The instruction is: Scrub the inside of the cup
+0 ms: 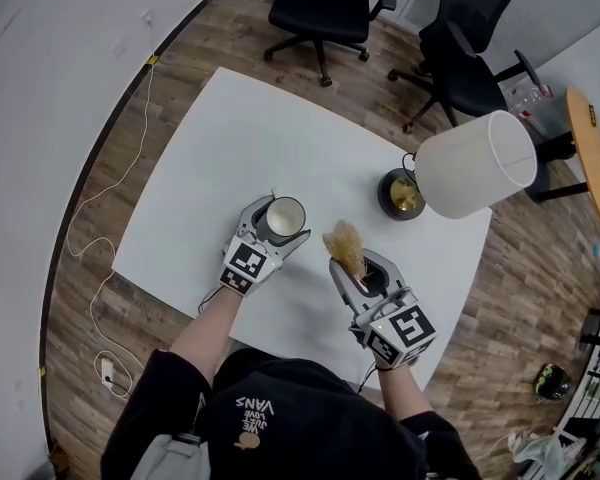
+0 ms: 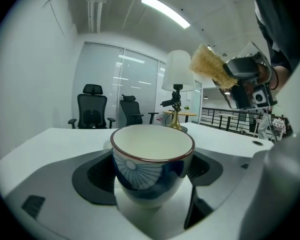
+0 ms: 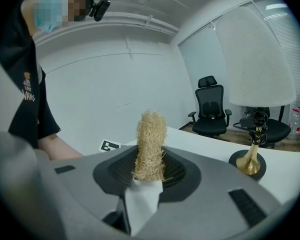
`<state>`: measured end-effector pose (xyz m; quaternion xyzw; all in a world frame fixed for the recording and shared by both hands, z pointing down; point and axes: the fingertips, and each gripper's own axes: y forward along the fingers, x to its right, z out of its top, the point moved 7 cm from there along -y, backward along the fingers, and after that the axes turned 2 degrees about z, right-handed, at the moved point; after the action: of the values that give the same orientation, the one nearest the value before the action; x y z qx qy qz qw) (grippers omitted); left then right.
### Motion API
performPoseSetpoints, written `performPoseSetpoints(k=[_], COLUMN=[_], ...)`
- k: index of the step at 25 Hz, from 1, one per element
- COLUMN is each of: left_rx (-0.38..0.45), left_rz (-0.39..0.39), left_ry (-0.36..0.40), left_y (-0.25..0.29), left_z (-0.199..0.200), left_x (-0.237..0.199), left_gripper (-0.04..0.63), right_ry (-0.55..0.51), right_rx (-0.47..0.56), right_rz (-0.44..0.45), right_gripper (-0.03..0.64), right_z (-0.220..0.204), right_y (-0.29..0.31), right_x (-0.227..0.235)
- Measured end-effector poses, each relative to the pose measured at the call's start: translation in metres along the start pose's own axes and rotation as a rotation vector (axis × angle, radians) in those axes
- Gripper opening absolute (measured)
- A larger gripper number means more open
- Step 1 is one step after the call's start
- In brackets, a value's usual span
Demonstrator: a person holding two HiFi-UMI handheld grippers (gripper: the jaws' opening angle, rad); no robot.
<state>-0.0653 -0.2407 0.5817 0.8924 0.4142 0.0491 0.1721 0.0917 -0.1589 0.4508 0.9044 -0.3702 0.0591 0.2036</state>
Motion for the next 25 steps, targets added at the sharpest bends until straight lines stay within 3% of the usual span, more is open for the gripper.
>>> performPoseSetpoints(k=[9, 16, 20, 25], left_rx=[-0.03, -0.06, -0.079, -0.178], left_rz=[0.001, -0.037, -0.038, -0.05], left_ry=[0.005, 0.092, 0.182, 0.355], left_y=[-0.001, -0.02, -0.038, -0.061], left_z=[0.002, 0.019, 0.037, 0.061], left_x=[0.001, 0.014, 0.026, 0.046], left_gripper=[0.39, 0.39, 0.39, 0.39], right_ry=[-0.018, -0.056, -0.082, -0.13], right_rx=[-0.006, -0.019, -0.028, -0.03], right_rz=[-0.004, 0.019, 0.052, 0.107], right_gripper=[0.115, 0.115, 0.115, 0.115], right_z=[0.002, 0.003, 0.003, 0.011], right_y=[-0.005, -0.006, -0.008, -0.01], right_x=[0.0, -0.004, -0.01, -0.024])
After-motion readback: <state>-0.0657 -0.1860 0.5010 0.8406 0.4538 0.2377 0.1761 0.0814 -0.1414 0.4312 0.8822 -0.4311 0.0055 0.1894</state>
